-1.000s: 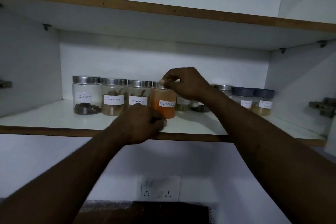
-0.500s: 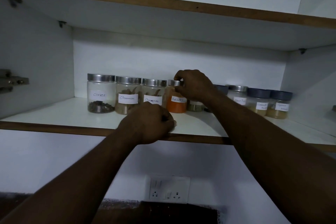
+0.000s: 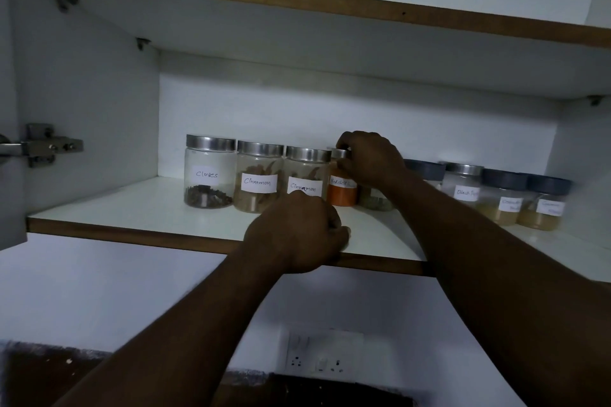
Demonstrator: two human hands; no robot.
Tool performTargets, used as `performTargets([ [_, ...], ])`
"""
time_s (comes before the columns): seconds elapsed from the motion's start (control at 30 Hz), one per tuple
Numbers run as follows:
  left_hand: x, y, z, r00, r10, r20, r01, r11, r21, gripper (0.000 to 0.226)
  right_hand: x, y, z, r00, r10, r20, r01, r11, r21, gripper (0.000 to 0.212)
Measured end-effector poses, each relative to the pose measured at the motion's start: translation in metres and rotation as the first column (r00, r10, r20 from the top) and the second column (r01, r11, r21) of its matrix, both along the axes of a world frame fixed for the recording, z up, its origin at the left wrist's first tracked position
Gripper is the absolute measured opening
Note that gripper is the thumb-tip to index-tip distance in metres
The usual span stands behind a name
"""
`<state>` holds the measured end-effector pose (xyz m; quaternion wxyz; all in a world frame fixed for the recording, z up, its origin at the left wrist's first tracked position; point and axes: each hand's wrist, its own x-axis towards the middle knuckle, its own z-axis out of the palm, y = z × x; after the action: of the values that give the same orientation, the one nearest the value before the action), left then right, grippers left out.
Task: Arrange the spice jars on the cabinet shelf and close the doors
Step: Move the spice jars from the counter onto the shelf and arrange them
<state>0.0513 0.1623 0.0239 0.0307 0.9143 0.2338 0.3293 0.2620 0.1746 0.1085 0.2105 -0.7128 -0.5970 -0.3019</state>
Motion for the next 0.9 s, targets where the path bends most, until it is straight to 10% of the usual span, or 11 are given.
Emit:
performTargets([
  [0.37, -0.008, -0.003, 0.001, 1.0, 0.021, -0.008, -0.02, 0.999, 0.041, 0.036, -0.026, -0.02, 0.0, 0.935, 0.292, -0.203, -0.203, 0.906, 0.37, 0.045],
  [0.6, -0.065, 0.023, -0.007, 0.997, 0.082, -0.014, -0.08, 0.99, 0.113, 0.04, -0.065, -0.023, -0.007, 0.958, 0.276, -0.078, -0.272, 0.961, 0.053, 0.045],
  [0.9, -0.07, 0.037, -0.004, 0.998, 0.056, -0.023, -0.056, 0.998, 0.009, 0.032, -0.057, -0.006, -0.01, 0.976, 0.169, -0.137, -0.163, 0.985, 0.058, 0.038],
])
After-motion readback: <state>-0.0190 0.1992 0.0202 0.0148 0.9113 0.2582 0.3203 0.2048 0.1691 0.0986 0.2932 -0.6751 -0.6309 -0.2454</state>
